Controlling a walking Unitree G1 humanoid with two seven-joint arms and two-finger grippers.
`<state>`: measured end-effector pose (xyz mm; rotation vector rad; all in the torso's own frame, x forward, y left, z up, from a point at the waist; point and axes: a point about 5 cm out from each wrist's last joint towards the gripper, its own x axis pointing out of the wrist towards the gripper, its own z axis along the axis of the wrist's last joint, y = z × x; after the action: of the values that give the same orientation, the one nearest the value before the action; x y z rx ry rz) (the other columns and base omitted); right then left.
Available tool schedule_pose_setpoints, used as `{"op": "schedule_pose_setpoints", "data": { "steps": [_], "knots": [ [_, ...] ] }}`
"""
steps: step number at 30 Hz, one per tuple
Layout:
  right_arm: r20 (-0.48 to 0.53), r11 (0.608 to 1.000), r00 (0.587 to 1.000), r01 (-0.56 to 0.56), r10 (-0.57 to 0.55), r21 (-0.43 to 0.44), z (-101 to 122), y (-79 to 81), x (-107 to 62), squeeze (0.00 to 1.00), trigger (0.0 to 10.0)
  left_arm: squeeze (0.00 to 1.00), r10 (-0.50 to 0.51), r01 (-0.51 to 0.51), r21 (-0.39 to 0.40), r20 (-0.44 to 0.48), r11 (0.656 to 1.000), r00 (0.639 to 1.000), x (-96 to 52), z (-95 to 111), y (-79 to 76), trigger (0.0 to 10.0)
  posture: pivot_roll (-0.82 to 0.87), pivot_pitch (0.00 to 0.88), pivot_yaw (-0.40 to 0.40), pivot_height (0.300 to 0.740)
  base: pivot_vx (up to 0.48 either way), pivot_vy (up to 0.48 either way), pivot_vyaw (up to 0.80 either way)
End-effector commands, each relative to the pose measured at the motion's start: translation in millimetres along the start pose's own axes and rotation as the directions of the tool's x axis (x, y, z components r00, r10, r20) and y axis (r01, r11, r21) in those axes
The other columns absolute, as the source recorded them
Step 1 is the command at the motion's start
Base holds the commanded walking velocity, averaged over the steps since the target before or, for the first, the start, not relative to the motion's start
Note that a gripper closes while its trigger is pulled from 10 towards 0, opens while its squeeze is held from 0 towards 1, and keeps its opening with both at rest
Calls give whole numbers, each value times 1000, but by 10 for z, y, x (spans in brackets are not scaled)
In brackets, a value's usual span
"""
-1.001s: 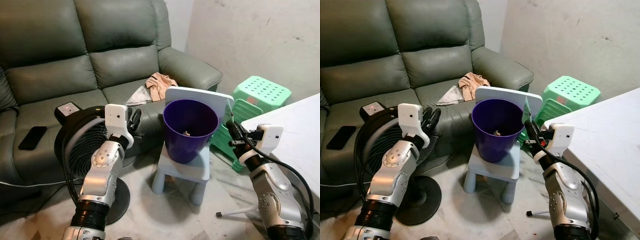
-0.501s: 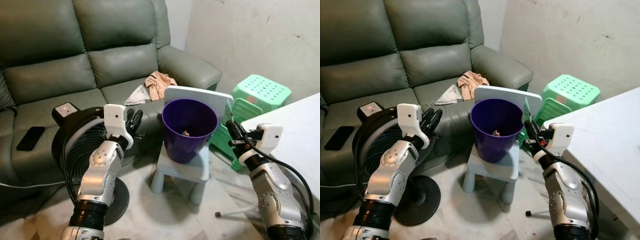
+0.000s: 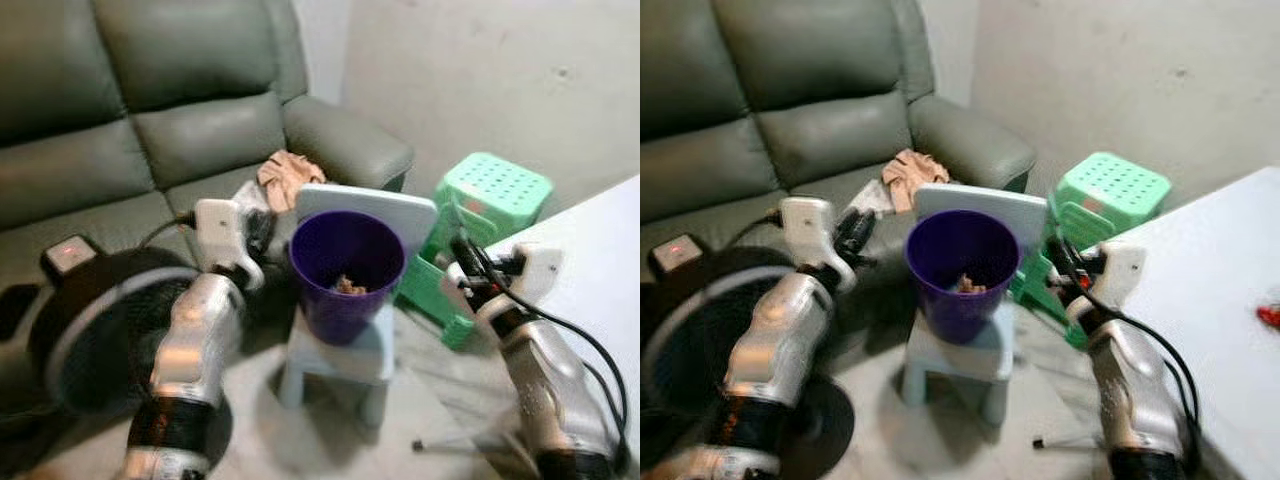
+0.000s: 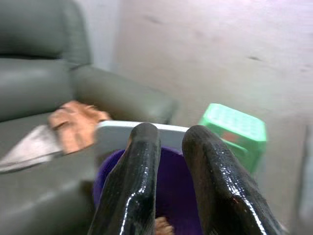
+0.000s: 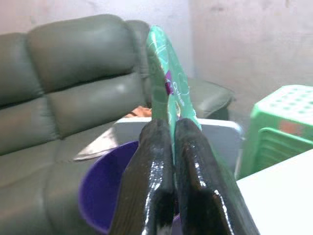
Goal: Picking trash to rubbish bin
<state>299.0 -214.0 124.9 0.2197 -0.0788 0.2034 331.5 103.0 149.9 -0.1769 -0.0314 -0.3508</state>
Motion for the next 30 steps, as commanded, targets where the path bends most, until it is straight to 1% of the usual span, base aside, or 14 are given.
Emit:
{"op": "schedule_pose_setpoints", "data": {
  "steps": [1, 9, 13, 17, 19, 21, 27, 28, 30],
  "knots": [
    [7, 1000, 1000, -30, 30, 8, 23, 67, 53, 0, 10000, 0, 33, -34, 14, 8, 999, 999, -22, 46, 115, 10000, 105, 24, -59, 715, 371, 0, 0],
    [5, 999, 999, -40, 40, 6, 30, 69, 62, 0, 10000, 0, 38, -38, 17, 8, 999, 999, -19, 44, 113, 10000, 108, 23, -63, 715, 360, 0, 0],
    [9, 999, 999, -51, 51, 13, 45, 79, 76, 0, 10000, 0, 65, -66, 44, 31, 997, 997, -21, 62, 113, 10000, 111, 22, -66, 715, 0, 0, 0],
    [2, 998, 998, -55, 55, 18, 38, 84, 91, 0, 10000, 0, 70, -72, 43, 33, 997, 997, -20, 63, 108, 10000, 111, 19, -67, 715, 0, 0, 0],
    [-13, 999, 999, -38, 38, 23, 26, 77, 98, 0, 10000, 0, 72, -74, 49, 29, 996, 997, -16, 60, 109, 10000, 112, 15, -68, 715, 0, 0, 0],
    [-22, 998, 999, -33, 34, 46, 15, 79, 105, 0, 10000, 0, 75, -77, 52, 31, 996, 997, -14, 61, 108, 10000, 112, 14, -68, 715, 0, 0, 0],
    [-32, 999, 999, -30, 31, 34, 11, 74, 108, 0, 10000, 0, 93, -97, 73, 45, 993, 995, -9, 72, 109, 10000, 112, 10, -69, 715, 0, 0, 0],
    [-36, 999, 998, -44, 44, -7, 14, 71, 112, 0, 10000, 0, 94, -98, 76, 51, 992, 994, -10, 74, 103, 10000, 112, 9, -69, 715, 0, 0, 0],
    [-39, 998, 998, -57, 55, -37, 23, 65, 113, 0, 10000, 0, 97, -101, 77, 53, 992, 994, -17, 70, 104, 10000, 111, 10, -70, 715, 0, 0, 0]
  ]
}}
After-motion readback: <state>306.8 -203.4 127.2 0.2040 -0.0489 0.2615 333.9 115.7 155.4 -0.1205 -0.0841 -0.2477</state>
